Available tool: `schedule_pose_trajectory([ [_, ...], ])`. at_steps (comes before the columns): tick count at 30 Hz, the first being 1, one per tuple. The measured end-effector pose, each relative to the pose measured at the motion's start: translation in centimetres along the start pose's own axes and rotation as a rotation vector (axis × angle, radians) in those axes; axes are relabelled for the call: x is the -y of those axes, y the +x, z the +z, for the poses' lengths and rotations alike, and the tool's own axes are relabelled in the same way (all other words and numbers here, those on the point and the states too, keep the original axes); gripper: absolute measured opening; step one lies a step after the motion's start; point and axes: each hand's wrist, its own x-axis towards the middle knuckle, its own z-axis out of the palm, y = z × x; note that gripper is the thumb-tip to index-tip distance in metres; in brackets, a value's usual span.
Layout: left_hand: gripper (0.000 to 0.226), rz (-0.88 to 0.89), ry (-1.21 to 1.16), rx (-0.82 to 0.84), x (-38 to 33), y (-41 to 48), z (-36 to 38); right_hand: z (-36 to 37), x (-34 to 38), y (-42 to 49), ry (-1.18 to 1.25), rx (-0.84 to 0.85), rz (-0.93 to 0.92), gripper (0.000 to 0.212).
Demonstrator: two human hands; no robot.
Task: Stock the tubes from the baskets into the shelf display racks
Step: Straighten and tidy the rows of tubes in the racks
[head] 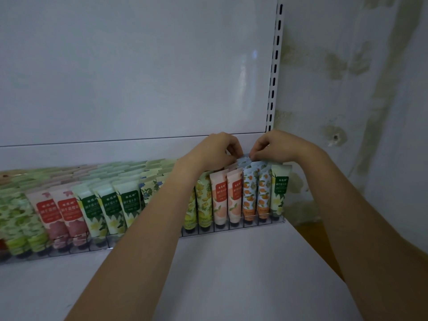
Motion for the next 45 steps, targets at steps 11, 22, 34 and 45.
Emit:
schedule_pose_trajectory([
  [11,0.026,-0.108,0.038,-0.115,0.3,0.3,-0.7,1.5,0.8,1.3,0.07,-0.259,-0.148,0.015],
  [22,0.02,-0.201,0.057,-0.035,0.7,0.4,-0.3,2.4,1.4,1.9,-0.024,-0.16,-0.094,0.015],
  [34,0.019,-0.168,0.06,-0.029,0.5,0.2,-0.3,2.9,1.6,2.5,-0.019,-0.196,-0.057,0.014],
  [45,0.031,-0.109,0.084,0.007,0.0,0.1,-0.2,1.0,-0.2,1.5,0.047,-0.165,-0.005,0.016],
])
